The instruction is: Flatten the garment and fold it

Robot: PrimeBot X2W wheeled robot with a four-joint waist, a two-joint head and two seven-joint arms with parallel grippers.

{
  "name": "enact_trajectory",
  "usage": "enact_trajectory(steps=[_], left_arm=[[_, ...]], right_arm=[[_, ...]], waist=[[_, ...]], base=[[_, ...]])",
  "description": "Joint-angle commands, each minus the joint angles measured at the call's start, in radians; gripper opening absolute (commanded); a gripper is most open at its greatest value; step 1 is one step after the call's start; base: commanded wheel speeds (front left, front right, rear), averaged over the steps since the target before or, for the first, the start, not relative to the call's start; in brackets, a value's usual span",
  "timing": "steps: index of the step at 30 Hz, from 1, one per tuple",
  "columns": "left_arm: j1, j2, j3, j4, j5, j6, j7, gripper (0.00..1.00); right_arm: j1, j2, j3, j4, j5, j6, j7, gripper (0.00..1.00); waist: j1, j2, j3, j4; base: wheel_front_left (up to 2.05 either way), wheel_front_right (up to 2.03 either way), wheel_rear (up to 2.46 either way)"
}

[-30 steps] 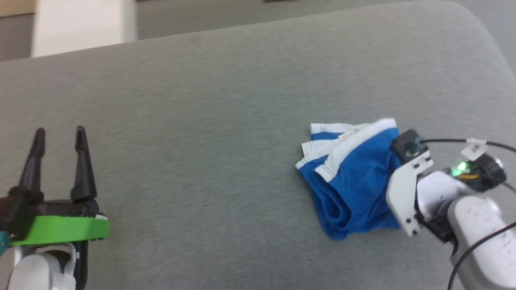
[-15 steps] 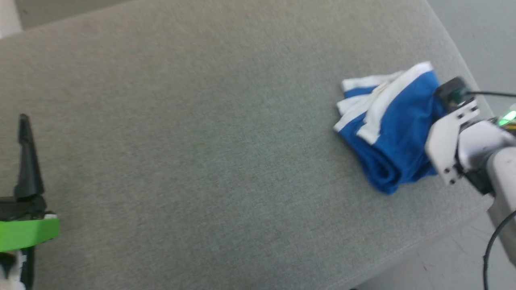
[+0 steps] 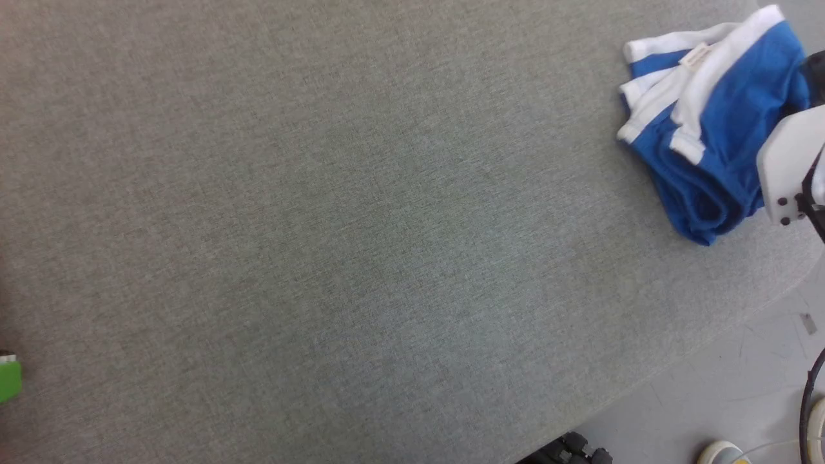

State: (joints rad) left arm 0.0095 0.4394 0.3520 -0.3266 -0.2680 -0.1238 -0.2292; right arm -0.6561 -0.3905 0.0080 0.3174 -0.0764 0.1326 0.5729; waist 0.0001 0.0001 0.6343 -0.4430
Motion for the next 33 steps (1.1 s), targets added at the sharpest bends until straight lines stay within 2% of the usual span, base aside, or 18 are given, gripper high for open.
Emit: enact_trajectory(steps=[1, 2, 3, 10, 15, 20, 24, 27, 31, 33], left_arm=[[0.015, 0.011, 0.009, -0.005, -0.008, -0.004, 0.004, 1.00], [0.016, 0.013, 0.010, -0.006, -0.010, -0.004, 0.005, 1.00], [0.016, 0.014, 0.011, -0.006, -0.012, -0.004, 0.005, 1.00], [0.005, -0.005, -0.014, 0.018, -0.011, 0.004, -0.004, 1.00], [-0.027, -0.052, -0.064, 0.068, -0.004, 0.012, -0.021, 1.00], [-0.059, -0.113, -0.118, 0.135, 0.008, 0.018, -0.029, 1.00], [-0.094, -0.160, -0.149, 0.184, 0.015, 0.021, -0.032, 1.00], [-0.116, -0.191, -0.167, 0.215, 0.024, 0.018, -0.032, 1.00], [-0.139, -0.229, -0.192, 0.251, 0.036, 0.013, -0.032, 1.00], [-0.152, -0.250, -0.199, 0.270, 0.037, 0.011, -0.032, 1.00]], right_arm=[[-0.010, 0.011, -0.021, -0.006, -0.019, -0.002, 0.003, 0.00], [-0.009, 0.015, -0.034, -0.010, -0.025, -0.002, 0.002, 0.32], [-0.007, 0.014, -0.045, -0.010, -0.035, -0.002, 0.002, 1.00], [-0.037, -0.025, -0.096, -0.056, -0.059, -0.002, -0.115, 1.00], [-0.084, -0.010, -0.108, -0.131, -0.016, -0.002, -0.260, 1.00], [-0.094, 0.078, -0.097, -0.222, 0.060, -0.002, -0.411, 1.00], [-0.065, 0.185, -0.081, -0.285, 0.088, -0.002, -0.523, 1.00], [0.007, 0.291, -0.076, -0.339, 0.066, -0.002, -0.591, 1.00], [0.114, 0.337, -0.078, -0.368, 0.069, -0.002, -0.666, 1.00], [0.164, 0.339, -0.084, -0.363, 0.125, -0.002, -0.711, 1.00]], waist=[[-0.0001, -0.0001, 0.022, -0.002], [-0.0001, -0.0001, 0.022, 0.000], [-0.0001, -0.0001, 0.019, 0.004], [-0.0001, -0.0001, -0.036, 0.034], [-0.0001, -0.0001, -0.127, 0.087], [-0.0001, -0.0001, -0.231, 0.162], [-0.0001, -0.0001, -0.303, 0.222], [-0.0001, -0.0001, -0.349, 0.262], [-0.0001, -0.0001, -0.396, 0.315], [-0.0001, -0.0001, -0.415, 0.341]], base=[[0.00, 0.00, 0.00], [0.00, 0.00, 0.00], [0.00, 0.00, 0.00], [0.00, 0.00, 0.00], [0.00, 0.00, 0.00], [0.00, 0.00, 0.00], [0.00, 0.00, 0.00], [0.00, 0.00, 0.00], [0.00, 0.00, 0.00], [0.00, 0.00, 0.00]])
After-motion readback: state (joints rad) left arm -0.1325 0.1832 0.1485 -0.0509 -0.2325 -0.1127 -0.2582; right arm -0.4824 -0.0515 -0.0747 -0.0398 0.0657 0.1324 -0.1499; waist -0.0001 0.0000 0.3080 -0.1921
